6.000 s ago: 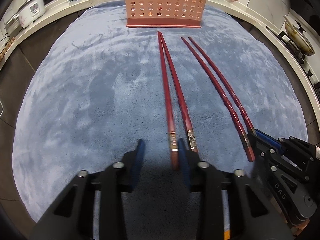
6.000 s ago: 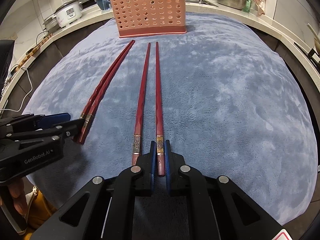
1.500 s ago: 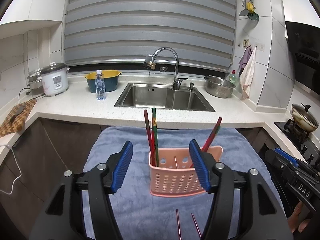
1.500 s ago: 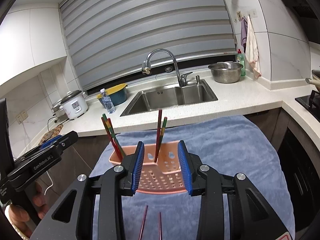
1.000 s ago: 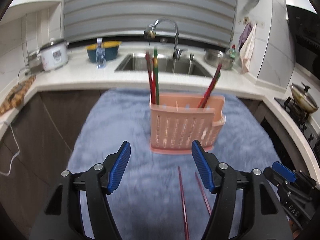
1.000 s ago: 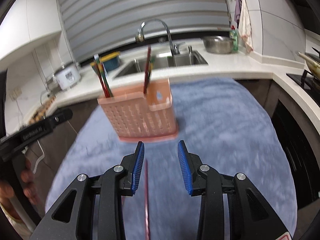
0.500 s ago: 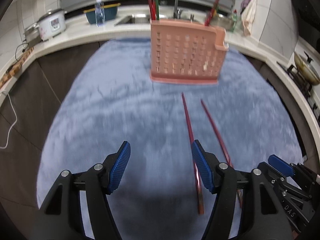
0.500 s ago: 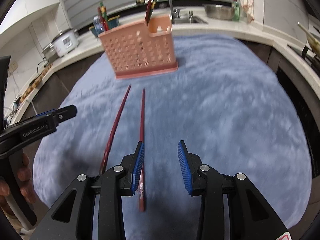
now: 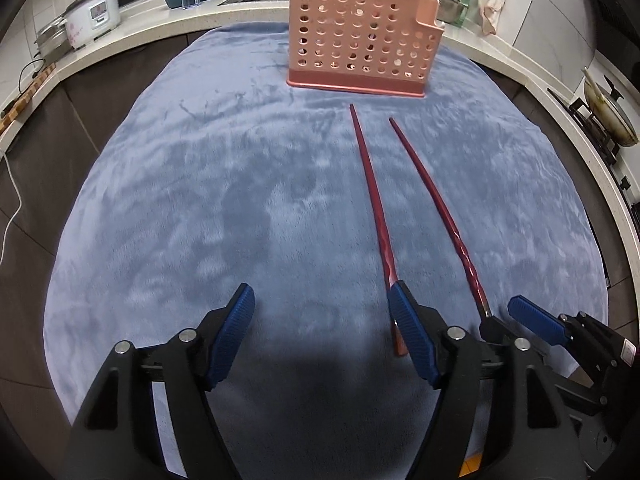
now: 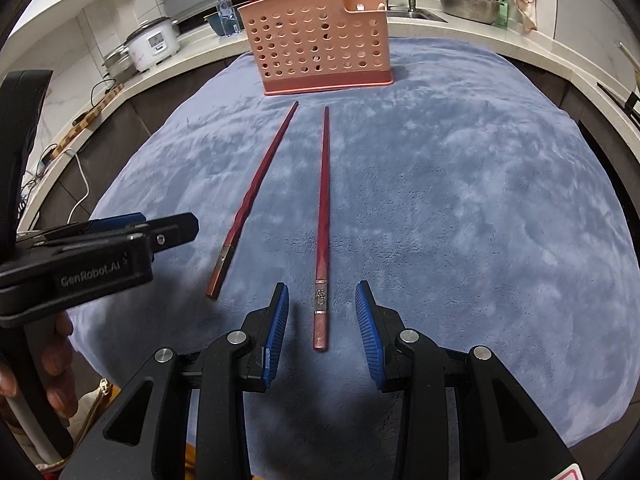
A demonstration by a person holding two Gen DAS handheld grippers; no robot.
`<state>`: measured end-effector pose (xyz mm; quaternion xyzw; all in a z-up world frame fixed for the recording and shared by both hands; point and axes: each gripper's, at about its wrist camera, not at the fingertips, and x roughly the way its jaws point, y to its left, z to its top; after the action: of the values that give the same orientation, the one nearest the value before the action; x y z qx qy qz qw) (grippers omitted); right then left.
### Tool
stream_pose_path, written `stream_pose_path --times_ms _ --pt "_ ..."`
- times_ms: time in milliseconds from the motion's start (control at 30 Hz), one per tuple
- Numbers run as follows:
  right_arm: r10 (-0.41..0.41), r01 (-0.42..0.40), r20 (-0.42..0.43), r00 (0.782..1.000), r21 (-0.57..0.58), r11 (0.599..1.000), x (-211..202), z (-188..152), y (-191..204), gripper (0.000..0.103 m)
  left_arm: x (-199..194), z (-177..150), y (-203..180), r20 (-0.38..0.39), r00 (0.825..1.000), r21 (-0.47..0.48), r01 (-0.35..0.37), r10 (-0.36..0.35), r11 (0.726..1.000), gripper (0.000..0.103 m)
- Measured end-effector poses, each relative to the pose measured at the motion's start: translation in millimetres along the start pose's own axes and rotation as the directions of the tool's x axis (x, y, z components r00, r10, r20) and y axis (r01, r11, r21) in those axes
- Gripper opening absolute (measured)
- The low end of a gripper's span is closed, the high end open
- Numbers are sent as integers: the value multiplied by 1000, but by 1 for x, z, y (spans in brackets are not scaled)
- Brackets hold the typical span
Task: Organize utensils
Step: 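Move both open tools back to the last two red chopsticks, then close the left tool on a red chopstick while the right tool grasps the other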
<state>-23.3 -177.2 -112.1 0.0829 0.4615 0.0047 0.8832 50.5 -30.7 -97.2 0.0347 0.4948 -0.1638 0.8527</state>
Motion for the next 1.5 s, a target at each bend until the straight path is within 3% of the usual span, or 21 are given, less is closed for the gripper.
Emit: stream_pose_path --times_ms 233,300,467,633,800,867,1000,1167,1500 --pt "-2 1 -16 1000 -10 1000 6 -5 0 30 1 -7 -9 -17 1000 37 15 -14 999 69" --pt "-6 6 -24 1000 -7 1000 8 -7 -1 17 2 -8 -12 -21 1000 45 18 -18 999 69" --pt "-10 10 -24 1000 6 1000 10 -8 -6 7 5 -11 -19 -30 999 71 24 -22 997 69" --pt "-22 22 -8 1000 4 1000 6 -8 -7 7 11 -12 -23 -40 999 83 30 -27 996 69" --pt "-31 31 8 999 5 1000 1 -6 -9 7 17 -13 -27 -49 998 92 44 -40 995 56" --pt "-31 31 8 999 8 999 1 -6 -10 7 20 -13 -27 -60 997 92 53 -48 994 45" --pt "-30 30 7 1000 10 1000 2 -5 -10 7 20 -15 -28 -53 997 103 57 -52 993 37" --pt "-29 29 7 1000 10 1000 1 -5 -10 7 20 -15 -29 -50 997 122 66 -60 990 8" --pt "-28 27 43 999 26 999 -18 4 -19 7 -8 -6 -28 13 995 132 92 -95 987 8"
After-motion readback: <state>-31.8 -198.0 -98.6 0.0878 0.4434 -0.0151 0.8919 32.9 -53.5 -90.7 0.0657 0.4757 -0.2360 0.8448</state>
